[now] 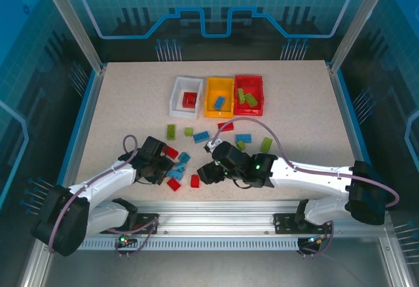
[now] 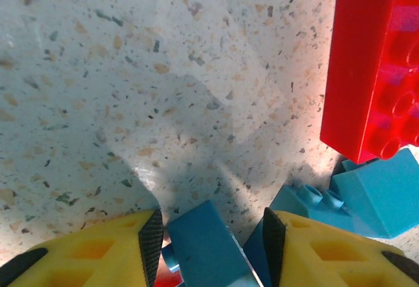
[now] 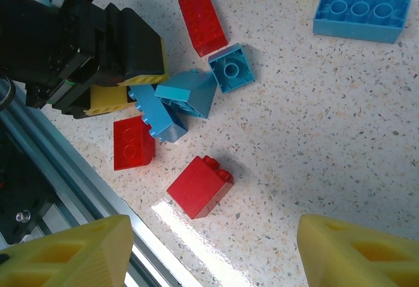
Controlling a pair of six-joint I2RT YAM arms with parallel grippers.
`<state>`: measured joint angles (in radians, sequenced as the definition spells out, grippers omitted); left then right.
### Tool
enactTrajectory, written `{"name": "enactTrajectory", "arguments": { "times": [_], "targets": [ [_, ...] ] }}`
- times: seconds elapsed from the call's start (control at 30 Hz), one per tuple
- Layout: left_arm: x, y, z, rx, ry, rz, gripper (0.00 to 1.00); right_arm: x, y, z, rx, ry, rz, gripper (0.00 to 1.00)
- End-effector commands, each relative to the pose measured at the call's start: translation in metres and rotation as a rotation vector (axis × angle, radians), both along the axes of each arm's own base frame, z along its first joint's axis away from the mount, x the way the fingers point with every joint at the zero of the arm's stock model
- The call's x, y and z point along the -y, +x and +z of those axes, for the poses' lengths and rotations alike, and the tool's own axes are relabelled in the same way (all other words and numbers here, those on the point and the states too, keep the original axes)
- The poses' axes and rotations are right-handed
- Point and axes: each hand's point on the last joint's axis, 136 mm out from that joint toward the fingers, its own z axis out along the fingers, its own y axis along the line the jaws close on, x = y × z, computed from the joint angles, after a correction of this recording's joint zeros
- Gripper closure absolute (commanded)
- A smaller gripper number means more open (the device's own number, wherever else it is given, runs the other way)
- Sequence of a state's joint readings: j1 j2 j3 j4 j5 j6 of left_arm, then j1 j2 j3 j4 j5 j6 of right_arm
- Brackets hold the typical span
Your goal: Sort the legos into containers by color
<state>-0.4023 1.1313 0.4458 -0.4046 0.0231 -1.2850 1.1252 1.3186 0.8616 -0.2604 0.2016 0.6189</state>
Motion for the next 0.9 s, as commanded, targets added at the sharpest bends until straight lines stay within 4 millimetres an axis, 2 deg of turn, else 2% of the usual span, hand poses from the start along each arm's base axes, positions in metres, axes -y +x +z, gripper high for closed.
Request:
{"name": "enactTrajectory", "arguments": {
  "times": [0.0,0.27,0.33,0.4,0.87],
  "targets": [
    [0.007,0.001,-0.005,0.003,-0.036,0.009,0.53,-0.006,-0.001,0.004,0.005,0.018,-0.007,0.32],
    [0.016,0.003,-0.003,0.004,-0.037,0.000,0.57,-0.004,0.000,0.000,-0.001,0.002,-0.021,0.33],
    [0.016,0.003,-0.004,0.004,-0.035,0.001,0.59,-0.010,0.003,0.011,0.009,0.028,-0.022,0.33],
    [0.016,0.004,-0.005,0.007,-0.035,0.005,0.60,-0.009,0.003,0.011,0.009,0.028,-0.024,0.33],
    [0.026,0.024,0.008,0.060,-0.063,0.008,0.69,-0.007,0.004,0.011,0.013,0.016,-0.030,0.33]
  ]
}}
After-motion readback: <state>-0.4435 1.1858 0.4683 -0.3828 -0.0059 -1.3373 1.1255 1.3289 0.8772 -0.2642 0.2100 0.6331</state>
